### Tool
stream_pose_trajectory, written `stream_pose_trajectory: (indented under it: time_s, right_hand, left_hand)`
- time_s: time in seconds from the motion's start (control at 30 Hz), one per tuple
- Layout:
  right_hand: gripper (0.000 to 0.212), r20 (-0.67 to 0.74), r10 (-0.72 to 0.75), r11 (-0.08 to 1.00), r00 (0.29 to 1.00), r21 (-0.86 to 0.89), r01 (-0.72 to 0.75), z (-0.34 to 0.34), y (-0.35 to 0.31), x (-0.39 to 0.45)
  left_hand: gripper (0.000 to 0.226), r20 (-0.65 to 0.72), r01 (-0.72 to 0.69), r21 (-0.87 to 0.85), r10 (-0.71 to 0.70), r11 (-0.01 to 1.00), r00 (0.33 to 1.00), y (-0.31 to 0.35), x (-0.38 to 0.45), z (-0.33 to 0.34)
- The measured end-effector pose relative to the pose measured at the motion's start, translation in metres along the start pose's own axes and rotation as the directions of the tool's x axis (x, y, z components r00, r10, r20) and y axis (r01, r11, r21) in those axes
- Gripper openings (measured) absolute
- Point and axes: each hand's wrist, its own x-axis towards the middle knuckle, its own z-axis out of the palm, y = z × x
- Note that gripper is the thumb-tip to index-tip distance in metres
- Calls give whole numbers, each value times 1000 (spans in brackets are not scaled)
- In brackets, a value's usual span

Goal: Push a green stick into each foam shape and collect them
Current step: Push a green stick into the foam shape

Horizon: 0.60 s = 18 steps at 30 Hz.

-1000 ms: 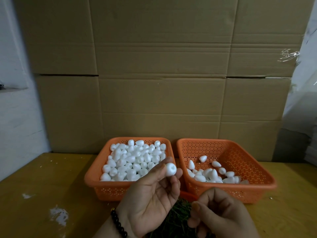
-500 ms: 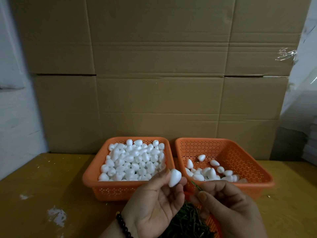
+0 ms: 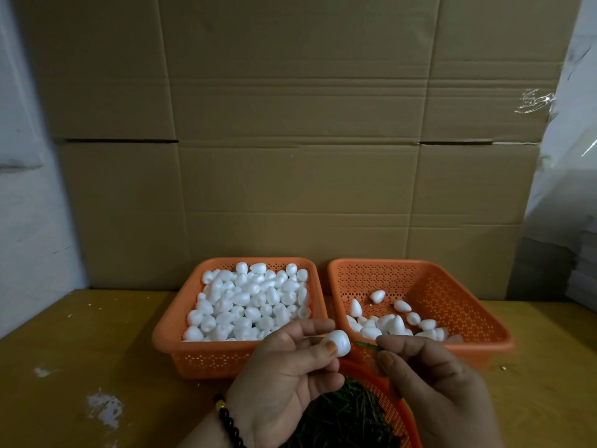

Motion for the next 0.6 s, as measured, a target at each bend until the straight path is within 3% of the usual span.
stream_pose_trajectory:
  time_s: [0.17,0.3,0.53,0.6]
  right_hand:
    - [26,-14,-36,989,999,-147,34,-4,10,2]
    - [18,-24,-150,941,988,-309,135,-5,16,2]
    - [20,55,-352,812,935,-479,334,-6,15,3]
    - [34,63,-385,779,921,-513,361,-6,17,4]
  left_hand:
    - [43,-3,-61,70,62,996,998,3,-1,-2]
    - [38,1,-74,97,74,993,997,2,-2,-2]
    - [35,-1,-103,156,104,982,995,0,-2,-1]
    - [33,2,-108,165,109,980,994,-1,-2,0]
